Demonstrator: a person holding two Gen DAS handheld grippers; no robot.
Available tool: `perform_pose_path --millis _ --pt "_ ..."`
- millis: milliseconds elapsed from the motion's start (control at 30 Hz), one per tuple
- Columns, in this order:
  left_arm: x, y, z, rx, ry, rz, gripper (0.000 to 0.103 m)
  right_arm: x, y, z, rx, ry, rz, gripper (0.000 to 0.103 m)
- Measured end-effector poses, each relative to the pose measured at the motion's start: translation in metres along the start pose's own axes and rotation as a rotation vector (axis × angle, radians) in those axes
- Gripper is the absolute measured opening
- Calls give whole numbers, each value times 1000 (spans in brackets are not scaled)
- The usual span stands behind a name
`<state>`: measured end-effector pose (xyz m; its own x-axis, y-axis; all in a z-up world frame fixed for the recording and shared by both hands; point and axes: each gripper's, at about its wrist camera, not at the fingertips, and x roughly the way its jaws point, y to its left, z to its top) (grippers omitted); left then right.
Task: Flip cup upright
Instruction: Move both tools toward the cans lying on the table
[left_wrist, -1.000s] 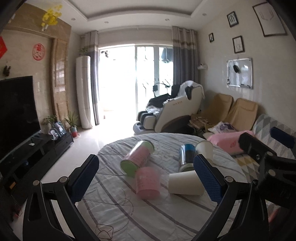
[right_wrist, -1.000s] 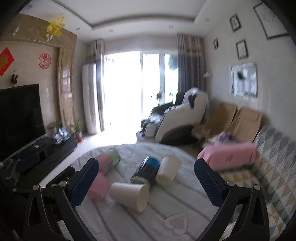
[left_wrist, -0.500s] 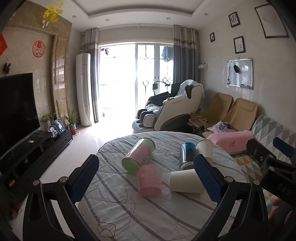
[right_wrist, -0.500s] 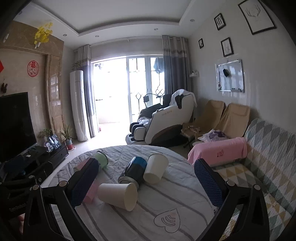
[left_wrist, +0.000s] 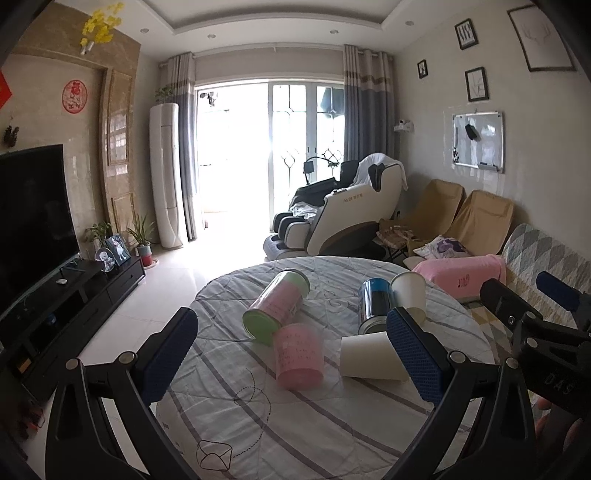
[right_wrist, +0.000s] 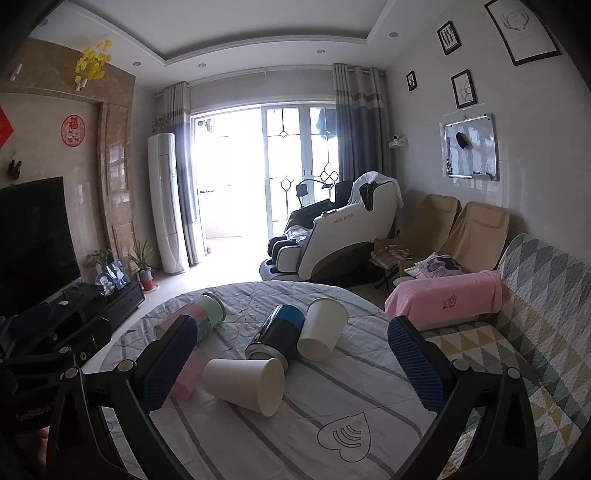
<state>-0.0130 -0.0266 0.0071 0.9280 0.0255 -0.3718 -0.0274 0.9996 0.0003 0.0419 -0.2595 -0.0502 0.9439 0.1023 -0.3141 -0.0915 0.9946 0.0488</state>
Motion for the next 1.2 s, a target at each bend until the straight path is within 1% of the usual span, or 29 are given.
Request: perform_pose_path --millis 167,367,567,633,933,1200 --pt "2 0 0 3 9 1 103 2 0 0 3 12 13 103" --pt "1 5 -4 14 18 36 103 9 3 1 24 34 104 103" --pt "0 15 -5 4 27 71 103 16 13 3 1 45 153 103" --pt "-1 17 -5 4 25 84 103 20 16 3 1 53 182 103" --pt "4 27 -3 -10 33 107 103 32 26 5 -7 67 208 103" --pt "19 23 -1 -3 63 78 103 41 23 8 -11 104 179 103"
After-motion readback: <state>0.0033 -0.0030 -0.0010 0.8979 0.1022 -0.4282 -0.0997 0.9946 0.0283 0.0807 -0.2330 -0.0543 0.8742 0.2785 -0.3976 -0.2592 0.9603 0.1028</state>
